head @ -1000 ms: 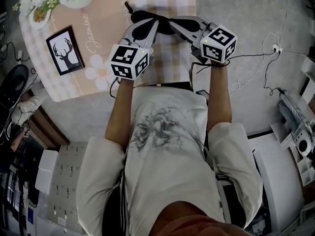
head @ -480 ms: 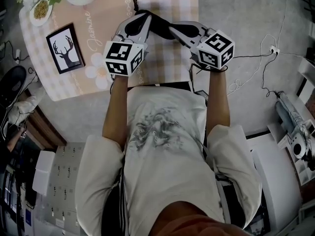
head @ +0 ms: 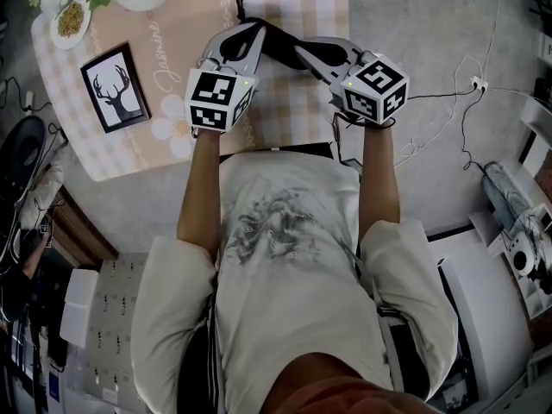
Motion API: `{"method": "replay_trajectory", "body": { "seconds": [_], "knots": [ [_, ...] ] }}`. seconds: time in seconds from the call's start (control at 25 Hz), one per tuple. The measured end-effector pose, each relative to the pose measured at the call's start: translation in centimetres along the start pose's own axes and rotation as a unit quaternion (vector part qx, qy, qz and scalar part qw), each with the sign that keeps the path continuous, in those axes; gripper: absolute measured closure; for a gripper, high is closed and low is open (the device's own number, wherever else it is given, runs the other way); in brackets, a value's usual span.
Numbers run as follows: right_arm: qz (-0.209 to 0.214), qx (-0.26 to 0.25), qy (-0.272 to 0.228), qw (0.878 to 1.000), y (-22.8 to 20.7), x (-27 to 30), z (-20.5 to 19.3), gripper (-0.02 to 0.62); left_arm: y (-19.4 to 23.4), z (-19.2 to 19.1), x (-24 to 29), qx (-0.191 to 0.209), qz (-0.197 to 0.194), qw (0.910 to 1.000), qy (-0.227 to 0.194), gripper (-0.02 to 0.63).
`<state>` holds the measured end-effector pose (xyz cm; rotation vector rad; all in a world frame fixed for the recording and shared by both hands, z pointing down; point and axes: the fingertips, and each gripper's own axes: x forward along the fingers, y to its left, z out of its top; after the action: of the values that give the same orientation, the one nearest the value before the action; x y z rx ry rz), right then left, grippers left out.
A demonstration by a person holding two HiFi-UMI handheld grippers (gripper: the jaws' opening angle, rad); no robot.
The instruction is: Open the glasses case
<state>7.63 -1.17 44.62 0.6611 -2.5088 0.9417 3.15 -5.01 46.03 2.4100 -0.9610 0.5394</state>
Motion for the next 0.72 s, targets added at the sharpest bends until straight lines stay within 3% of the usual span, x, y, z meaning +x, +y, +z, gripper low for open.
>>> {"method": "replay_trajectory", "body": {
  "seconds": [0.72],
  "knots": [
    [-0.01, -0.011, -0.005, 1.0, 0.6, 2.2, 2.7, 0.581, -0.2, -0.1, -0.1, 0.002, -0.017, 0.9998, -0.006, 0.604]
  ]
}}
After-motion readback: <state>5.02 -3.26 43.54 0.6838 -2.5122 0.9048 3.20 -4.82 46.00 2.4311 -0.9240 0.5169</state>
